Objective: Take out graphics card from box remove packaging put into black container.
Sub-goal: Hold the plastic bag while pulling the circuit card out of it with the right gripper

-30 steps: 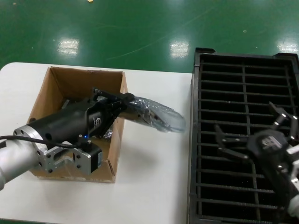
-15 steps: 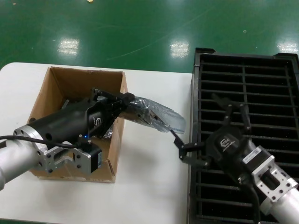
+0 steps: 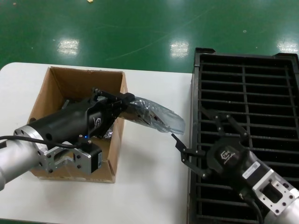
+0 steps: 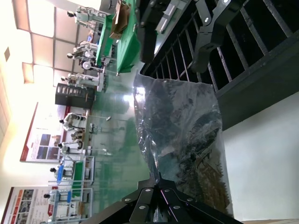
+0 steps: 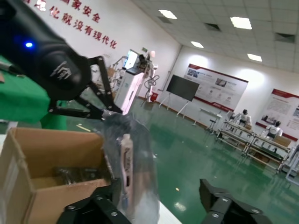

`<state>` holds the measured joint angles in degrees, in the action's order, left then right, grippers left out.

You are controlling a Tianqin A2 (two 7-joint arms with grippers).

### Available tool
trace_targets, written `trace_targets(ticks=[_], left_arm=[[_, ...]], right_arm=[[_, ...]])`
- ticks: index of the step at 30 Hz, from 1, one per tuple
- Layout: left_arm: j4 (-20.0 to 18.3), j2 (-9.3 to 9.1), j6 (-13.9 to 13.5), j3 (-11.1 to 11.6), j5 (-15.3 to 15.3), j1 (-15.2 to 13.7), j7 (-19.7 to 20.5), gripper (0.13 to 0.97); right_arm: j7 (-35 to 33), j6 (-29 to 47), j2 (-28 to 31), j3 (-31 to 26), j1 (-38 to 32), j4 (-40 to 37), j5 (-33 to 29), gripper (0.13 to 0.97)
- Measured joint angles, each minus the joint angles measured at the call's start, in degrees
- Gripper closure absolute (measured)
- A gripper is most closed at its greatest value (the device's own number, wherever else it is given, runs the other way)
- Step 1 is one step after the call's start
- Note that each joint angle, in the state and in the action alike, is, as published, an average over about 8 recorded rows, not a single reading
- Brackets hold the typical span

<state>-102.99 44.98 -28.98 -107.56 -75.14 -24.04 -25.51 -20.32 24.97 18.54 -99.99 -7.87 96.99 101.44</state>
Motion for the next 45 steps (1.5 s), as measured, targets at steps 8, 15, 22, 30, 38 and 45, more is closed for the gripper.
trace_targets(ticks=[8,15,22,30,38,45], left_arm=[[0.0,0.00,0.0,0.0,0.0,0.0,0.0,0.957],[0.0,0.00,0.0,0.0,0.0,0.0,0.0,0.957],[0.0,0.00,0.0,0.0,0.0,0.0,0.0,0.957],[0.0,0.00,0.0,0.0,0.0,0.0,0.0,0.957],[0.0,0.00,0.0,0.0,0.0,0.0,0.0,0.957],[0.0,0.00,0.0,0.0,0.0,0.0,0.0,0.957]], right_arm=[[-1.2,-0.3,1.6,0.0,2.2,1.4,-0.7,0.606],[-3.9,-0.1,1.4,-0.2,2.4,1.5,-0.9,0.735],[-4.7,0.4,1.3,-1.6,-0.2,-0.1,-1.6,0.823],[-4.7,0.7,0.6,-2.9,-5.6,-4.3,-2.3,0.912],[-3.9,1.8,0.4,-5.2,-10.4,-9.0,-3.6,0.953],[0.0,3.7,1.8,-8.4,-14.6,-12.0,-6.4,0.959]])
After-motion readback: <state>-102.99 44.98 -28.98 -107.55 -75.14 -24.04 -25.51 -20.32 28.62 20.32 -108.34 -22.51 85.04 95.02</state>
